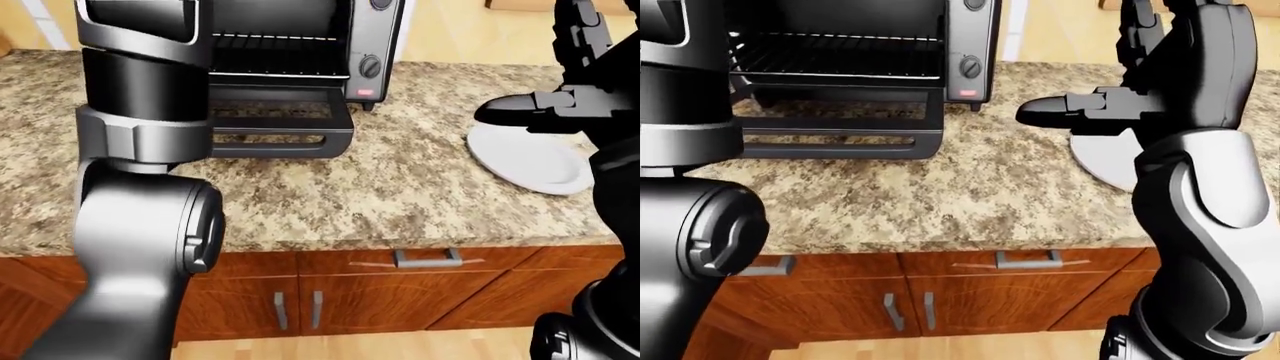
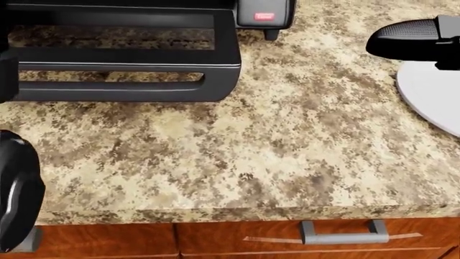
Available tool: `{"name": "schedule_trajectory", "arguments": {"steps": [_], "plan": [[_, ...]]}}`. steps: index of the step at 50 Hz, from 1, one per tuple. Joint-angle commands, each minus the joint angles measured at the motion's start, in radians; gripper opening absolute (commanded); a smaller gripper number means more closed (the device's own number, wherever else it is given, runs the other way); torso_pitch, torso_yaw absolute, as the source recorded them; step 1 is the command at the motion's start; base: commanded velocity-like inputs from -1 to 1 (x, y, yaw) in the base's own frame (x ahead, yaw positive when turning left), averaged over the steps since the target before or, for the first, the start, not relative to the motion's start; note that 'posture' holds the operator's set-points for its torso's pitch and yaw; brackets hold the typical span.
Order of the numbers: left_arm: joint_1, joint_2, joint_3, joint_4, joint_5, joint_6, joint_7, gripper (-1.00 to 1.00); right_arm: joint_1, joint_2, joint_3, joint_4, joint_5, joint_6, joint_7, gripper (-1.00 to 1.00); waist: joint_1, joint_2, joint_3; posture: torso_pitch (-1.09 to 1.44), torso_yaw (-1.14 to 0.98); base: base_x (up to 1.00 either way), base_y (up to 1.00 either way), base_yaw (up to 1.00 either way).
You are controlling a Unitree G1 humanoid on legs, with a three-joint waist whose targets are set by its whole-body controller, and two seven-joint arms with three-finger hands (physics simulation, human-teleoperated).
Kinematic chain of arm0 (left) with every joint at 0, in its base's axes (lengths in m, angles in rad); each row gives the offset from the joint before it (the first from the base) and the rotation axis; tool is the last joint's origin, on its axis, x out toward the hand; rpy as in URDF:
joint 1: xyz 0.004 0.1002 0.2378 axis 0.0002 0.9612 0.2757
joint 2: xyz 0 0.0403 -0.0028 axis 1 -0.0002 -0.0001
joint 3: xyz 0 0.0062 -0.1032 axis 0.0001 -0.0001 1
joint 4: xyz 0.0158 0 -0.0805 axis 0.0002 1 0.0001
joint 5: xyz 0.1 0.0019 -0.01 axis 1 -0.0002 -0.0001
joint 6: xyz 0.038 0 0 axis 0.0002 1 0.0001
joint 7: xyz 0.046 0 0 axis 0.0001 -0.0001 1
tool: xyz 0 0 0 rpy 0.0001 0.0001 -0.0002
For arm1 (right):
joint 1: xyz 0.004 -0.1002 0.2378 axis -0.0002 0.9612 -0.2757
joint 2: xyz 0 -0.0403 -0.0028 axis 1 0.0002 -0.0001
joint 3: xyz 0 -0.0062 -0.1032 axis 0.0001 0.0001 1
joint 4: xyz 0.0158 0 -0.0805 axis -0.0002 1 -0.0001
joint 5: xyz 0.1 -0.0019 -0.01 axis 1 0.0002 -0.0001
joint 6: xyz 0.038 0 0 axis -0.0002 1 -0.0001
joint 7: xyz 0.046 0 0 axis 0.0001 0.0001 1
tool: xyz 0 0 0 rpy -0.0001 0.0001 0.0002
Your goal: Pick the bread from the rack and place it on the plate on the counter.
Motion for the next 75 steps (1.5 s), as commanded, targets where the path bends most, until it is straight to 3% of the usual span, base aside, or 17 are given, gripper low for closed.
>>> {"name": "schedule_trajectory", "arguments": {"steps": [1,8,23,31,46,54,63,75], "plan": [[-0.056,0.007,0.007,0.014,-0.003,-0.062,0.014,-1.00,-0.011,-0.015,-0.018,-0.017,0.004,-0.034,-0.009,1.00,-0.002,-0.002,-0.028,0.00,-0.04,0.00,0.00,0.00],[-0.123,-0.005,0.008,0.138,-0.011,-0.141,0.028,-1.00,0.012,-0.034,-0.036,-0.026,0.027,-0.042,-0.023,1.00,-0.016,-0.008,-0.027,0.00,-0.08,0.00,0.00,0.00],[-0.248,-0.025,0.017,0.434,-0.033,-0.342,0.081,-1.00,0.030,-0.128,-0.123,-0.043,0.143,-0.005,-0.085,1.00,-0.053,-0.019,-0.027,0.00,-0.15,0.00,0.00,0.00],[-0.237,-0.049,0.010,0.381,-0.067,-0.306,0.062,-1.00,0.041,-0.179,-0.144,-0.043,0.217,-0.014,-0.131,1.00,-0.081,-0.025,-0.025,0.00,-0.19,0.00,0.00,0.00],[-0.221,-0.071,-0.003,0.316,-0.073,-0.270,0.060,-1.00,0.081,-0.206,-0.139,-0.044,0.257,-0.052,-0.164,1.00,-0.153,-0.027,-0.030,0.00,-0.27,0.00,0.00,0.00],[-0.229,-0.078,-0.002,0.326,-0.077,-0.279,0.059,-1.00,0.093,-0.223,-0.158,-0.049,0.285,-0.053,-0.174,1.00,-0.208,-0.030,-0.034,0.00,-0.31,0.00,0.00,0.00],[-0.219,-0.090,-0.005,0.306,-0.083,-0.268,0.058,-1.00,0.077,-0.229,-0.130,-0.031,0.274,-0.067,-0.184,1.00,-0.281,-0.037,-0.044,0.00,-0.35,0.00,0.00,0.00],[-0.228,-0.096,-0.006,0.322,-0.085,-0.276,0.057,-1.00,0.071,-0.235,-0.135,-0.027,0.281,-0.064,-0.185,1.00,-0.367,-0.045,-0.055,0.00,-0.41,0.00,0.00,0.00]]}}
